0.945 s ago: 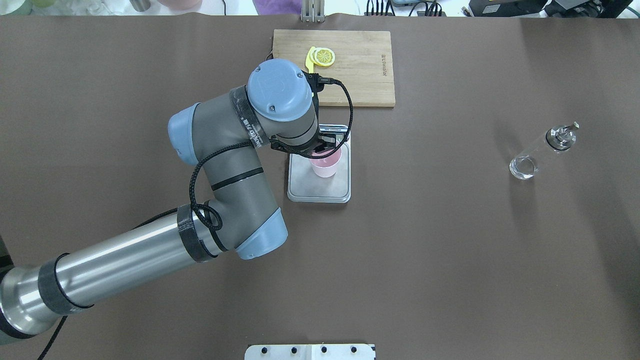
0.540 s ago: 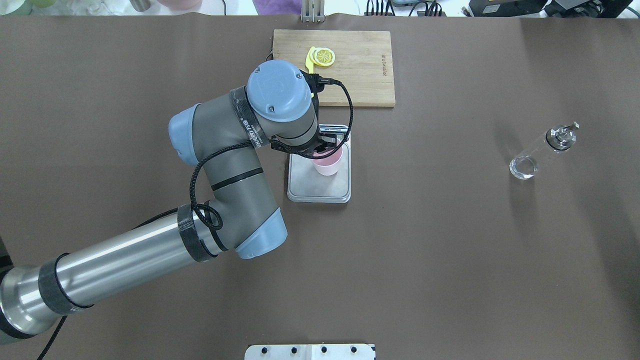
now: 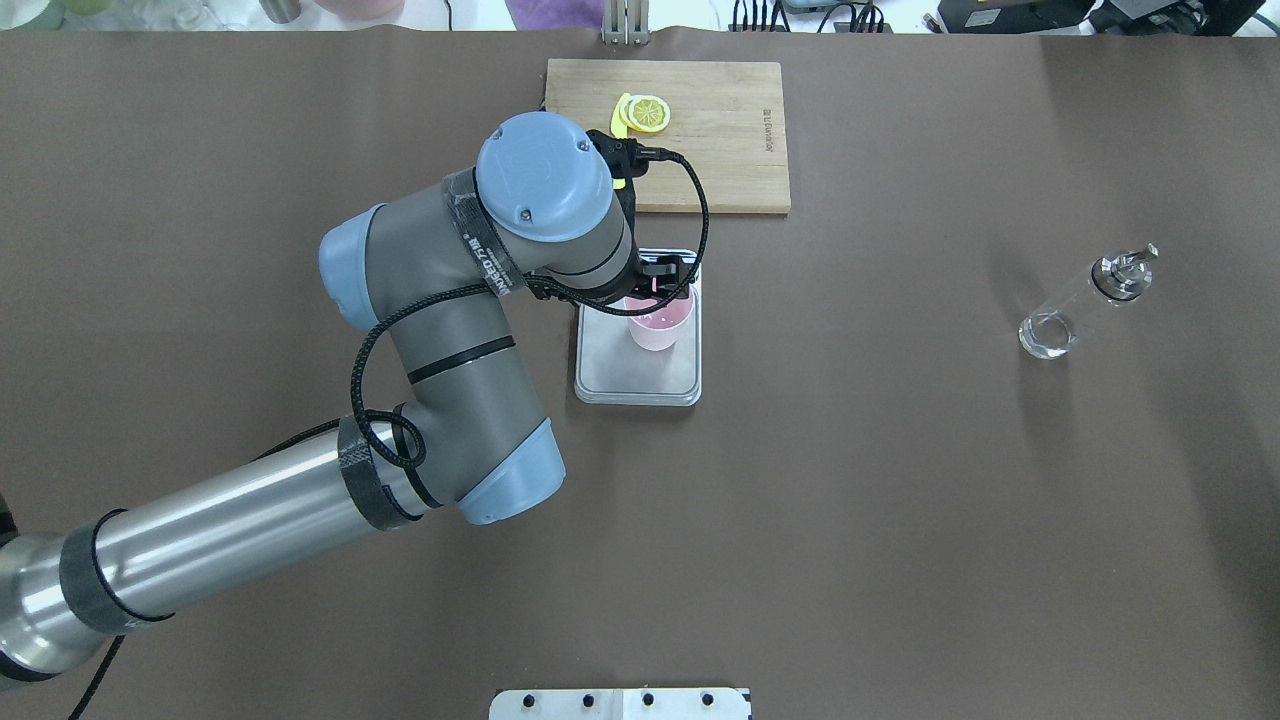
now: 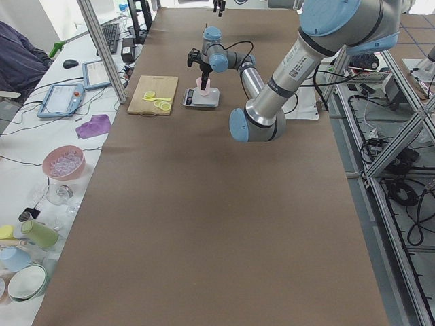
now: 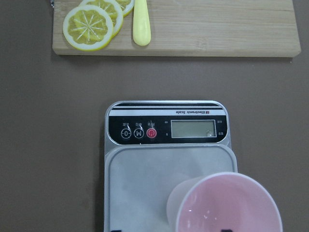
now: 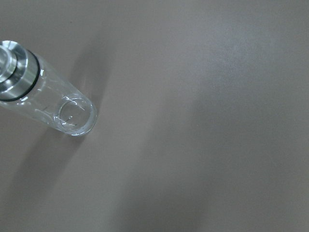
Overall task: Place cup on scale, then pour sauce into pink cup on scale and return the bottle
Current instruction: 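Open the left gripper and withdraw it away from the cup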
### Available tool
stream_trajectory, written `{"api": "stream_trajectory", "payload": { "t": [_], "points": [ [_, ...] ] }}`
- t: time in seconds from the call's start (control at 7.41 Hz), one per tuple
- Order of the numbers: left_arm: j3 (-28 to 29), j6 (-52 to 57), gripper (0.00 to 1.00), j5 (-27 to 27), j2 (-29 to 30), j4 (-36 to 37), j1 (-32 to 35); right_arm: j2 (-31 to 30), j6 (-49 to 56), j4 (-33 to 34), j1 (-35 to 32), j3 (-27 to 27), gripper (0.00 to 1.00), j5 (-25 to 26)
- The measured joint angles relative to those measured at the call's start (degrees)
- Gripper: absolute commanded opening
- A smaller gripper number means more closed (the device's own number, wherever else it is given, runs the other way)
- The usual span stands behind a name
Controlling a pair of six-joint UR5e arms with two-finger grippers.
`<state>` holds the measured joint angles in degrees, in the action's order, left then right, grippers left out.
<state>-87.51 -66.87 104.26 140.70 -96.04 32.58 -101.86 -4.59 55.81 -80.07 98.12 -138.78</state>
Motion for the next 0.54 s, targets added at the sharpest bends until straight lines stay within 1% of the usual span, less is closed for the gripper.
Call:
{"api": "stream_trajectory", "payload": {
  "t": [0.27,0.4,0.54],
  "points": [
    [-3.6,3.2,0.98,1.0,-2.0,0.8,2.0,0.2,0.1,-0.6,0.0,0.3,0.99,0.1],
    [-6.2,6.5,0.98,3.1,-4.2,1.8,4.2,0.7,0.4,-2.8,0.0,-0.1,0.99,0.2],
    [-9.2,11.2,0.98,6.4,-7.2,3.3,7.5,1.0,0.9,-7.3,0.1,-1.5,0.99,0.4]
  ]
}}
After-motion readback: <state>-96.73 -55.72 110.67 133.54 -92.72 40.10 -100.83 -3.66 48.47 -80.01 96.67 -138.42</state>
